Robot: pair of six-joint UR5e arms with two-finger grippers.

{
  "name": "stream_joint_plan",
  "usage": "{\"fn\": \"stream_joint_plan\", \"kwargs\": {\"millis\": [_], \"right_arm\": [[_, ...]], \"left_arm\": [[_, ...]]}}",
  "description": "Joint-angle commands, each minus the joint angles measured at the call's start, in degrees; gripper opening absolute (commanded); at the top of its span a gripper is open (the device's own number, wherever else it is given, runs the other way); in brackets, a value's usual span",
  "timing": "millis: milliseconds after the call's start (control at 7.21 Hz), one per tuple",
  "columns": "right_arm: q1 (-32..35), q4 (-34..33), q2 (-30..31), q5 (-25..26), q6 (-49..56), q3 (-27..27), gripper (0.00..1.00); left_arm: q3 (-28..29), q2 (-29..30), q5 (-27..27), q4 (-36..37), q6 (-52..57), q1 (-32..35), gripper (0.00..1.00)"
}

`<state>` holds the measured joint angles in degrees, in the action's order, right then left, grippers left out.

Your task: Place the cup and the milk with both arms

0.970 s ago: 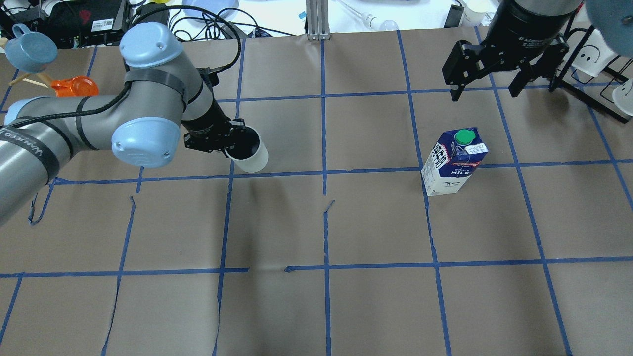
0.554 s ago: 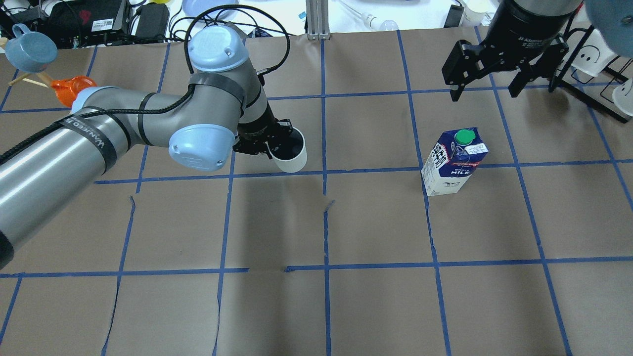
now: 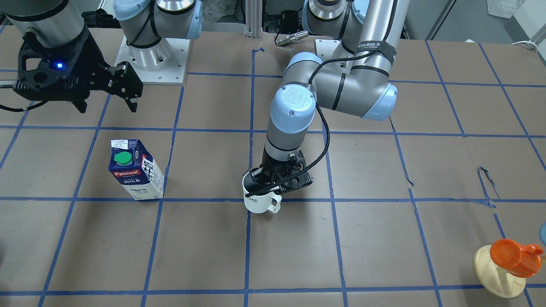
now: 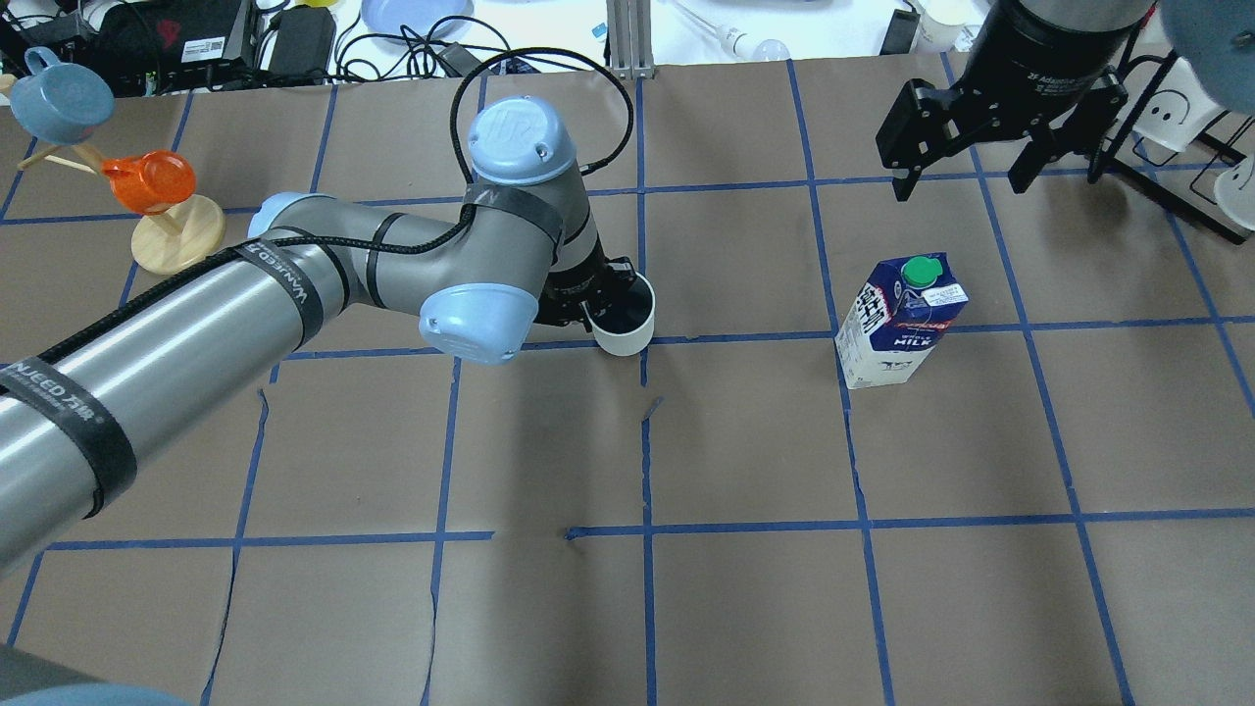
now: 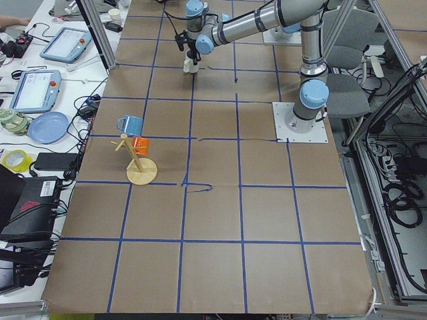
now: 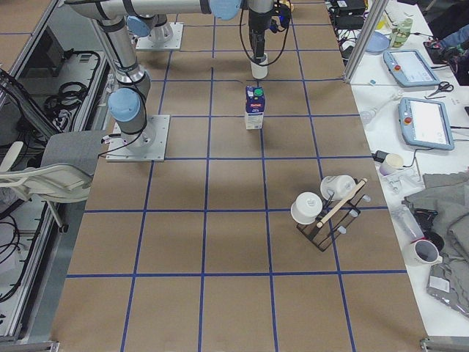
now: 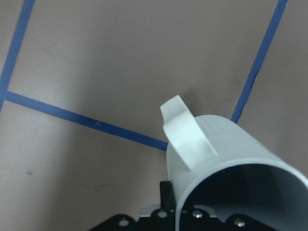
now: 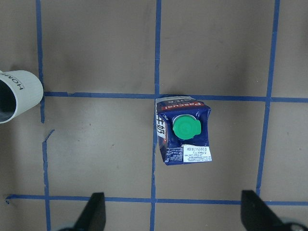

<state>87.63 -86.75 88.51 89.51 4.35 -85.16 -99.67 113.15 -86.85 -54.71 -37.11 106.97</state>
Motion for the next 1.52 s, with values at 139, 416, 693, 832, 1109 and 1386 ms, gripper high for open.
{"fn": "stream_joint_plan", "kwargs": {"millis": [139, 416, 693, 832, 1109, 1386], "right_arm": [[0.00, 0.00, 0.00, -0.04, -0.13, 0.09, 1.00], [0.00, 0.00, 0.00, -0.04, -0.04, 0.09, 1.00], [0.00, 0.00, -0.26, -0.04, -0.30, 0.00, 1.00], [0.09, -0.26, -1.13, 0.74, -0.31, -0.35, 1.00], [-0.17, -1.14, -6.56, 1.28, -0.31, -1.67, 0.99], [-0.44, -6.82, -11.85, 2.51, 0.05, -4.81, 0.96]], "left_arm": [[0.35, 0.58, 0.28, 0.22, -2.60, 0.52, 0.80], [2.36, -1.96, -0.33, -0.39, -0.52, -1.04, 0.87], [3.25, -7.30, -0.68, -7.29, 14.78, -8.92, 0.97], [3.25, -10.81, -0.77, -10.82, 24.10, -14.10, 1.00], [4.04, -18.36, -3.13, -14.89, 34.62, -19.15, 1.00], [8.68, -21.65, -3.15, -25.29, 34.83, -20.82, 1.00]]}}
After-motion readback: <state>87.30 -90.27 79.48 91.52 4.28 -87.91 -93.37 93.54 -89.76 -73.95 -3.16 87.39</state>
